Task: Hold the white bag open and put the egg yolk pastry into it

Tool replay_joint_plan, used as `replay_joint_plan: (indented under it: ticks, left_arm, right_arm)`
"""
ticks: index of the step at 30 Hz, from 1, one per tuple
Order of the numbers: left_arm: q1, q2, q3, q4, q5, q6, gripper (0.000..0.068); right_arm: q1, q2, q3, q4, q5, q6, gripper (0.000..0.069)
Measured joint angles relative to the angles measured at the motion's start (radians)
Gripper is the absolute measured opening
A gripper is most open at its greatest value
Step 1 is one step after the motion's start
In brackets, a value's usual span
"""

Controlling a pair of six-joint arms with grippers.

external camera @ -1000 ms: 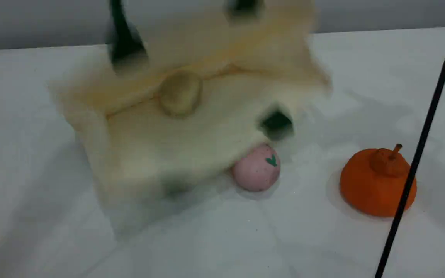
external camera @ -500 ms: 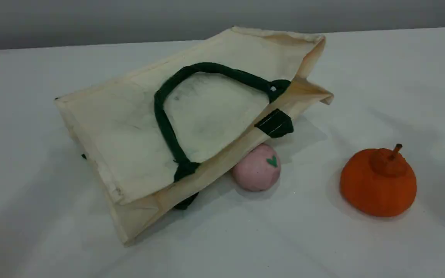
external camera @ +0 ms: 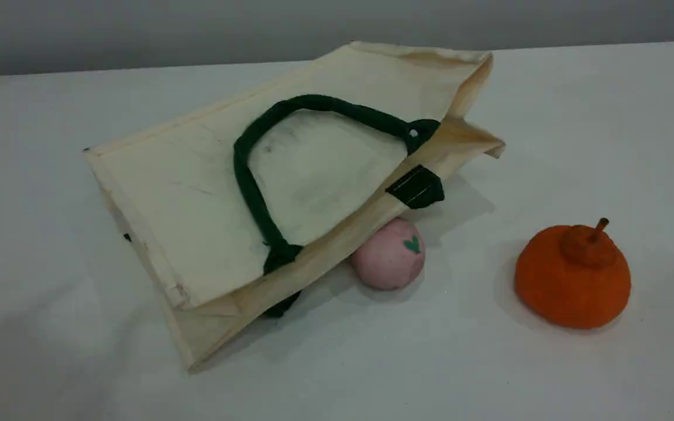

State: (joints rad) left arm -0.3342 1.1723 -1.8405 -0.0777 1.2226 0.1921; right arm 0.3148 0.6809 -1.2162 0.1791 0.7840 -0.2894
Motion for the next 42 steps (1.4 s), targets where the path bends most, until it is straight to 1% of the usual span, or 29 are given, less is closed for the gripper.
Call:
replay_joint_plan:
  ticks: [5, 8, 12, 16, 19, 22, 25, 27, 30, 34, 36, 42]
  left_arm:
    - [0.0, -0.221, 0.228, -0.003, -0.001, -0.013, 0.0586]
    - [0.0, -0.363, 0.381, 0.015, 0.0, -0.013, 0.0586]
    - [0.0, -0.567, 0.576, 0.078, -0.001, -0.015, 0.0586]
    - [0.0, -0.776, 0.742, 0.078, 0.0, -0.022, 0.0586]
    - [0.0, -0.914, 0.852, 0.078, 0.0, -0.027, 0.0586]
    - [0.0, -1.016, 0.956, 0.078, 0.0, -0.042, 0.0586]
    - [0.0, -1.057, 1.063, 0.078, -0.001, -0.056, 0.0586]
    - [0.0, -1.056, 1.127, 0.065, -0.008, -0.056, 0.0586]
    - [0.0, -1.056, 1.211, 0.066, -0.057, -0.056, 0.0586]
    - [0.0, -1.056, 1.282, 0.072, -0.079, -0.069, 0.0586]
    - [0.0, -1.056, 1.287, 0.078, -0.088, -0.073, 0.0586]
    - [0.0, -1.055, 1.292, 0.078, -0.09, -0.074, 0.0586]
  right_arm:
    - [0.0, -0.148, 0.002, -0.05, 0.228, 0.071, 0.0561]
    - [0.0, -0.2, 0.007, -0.104, 0.369, 0.085, 0.0561]
    - [0.006, -0.26, 0.052, -0.149, 0.439, 0.169, 0.0561]
    - [0.006, -0.341, 0.154, -0.114, 0.437, 0.187, 0.0561]
    - [0.006, -0.405, 0.26, -0.062, 0.437, 0.186, 0.0561]
    - [0.006, -0.467, 0.376, -0.067, 0.437, 0.176, 0.0561]
    - [0.006, -0.514, 0.494, -0.073, 0.43, 0.176, 0.0561]
    - [0.006, -0.532, 0.558, -0.079, 0.393, 0.176, 0.0561]
    - [0.006, -0.533, 0.637, -0.079, 0.34, 0.176, 0.0561]
    - [0.005, -0.533, 0.697, -0.079, 0.306, 0.176, 0.0561]
    - [0.005, -0.533, 0.705, -0.079, 0.277, 0.176, 0.0561]
    - [0.005, -0.533, 0.71, -0.088, 0.281, 0.176, 0.0561]
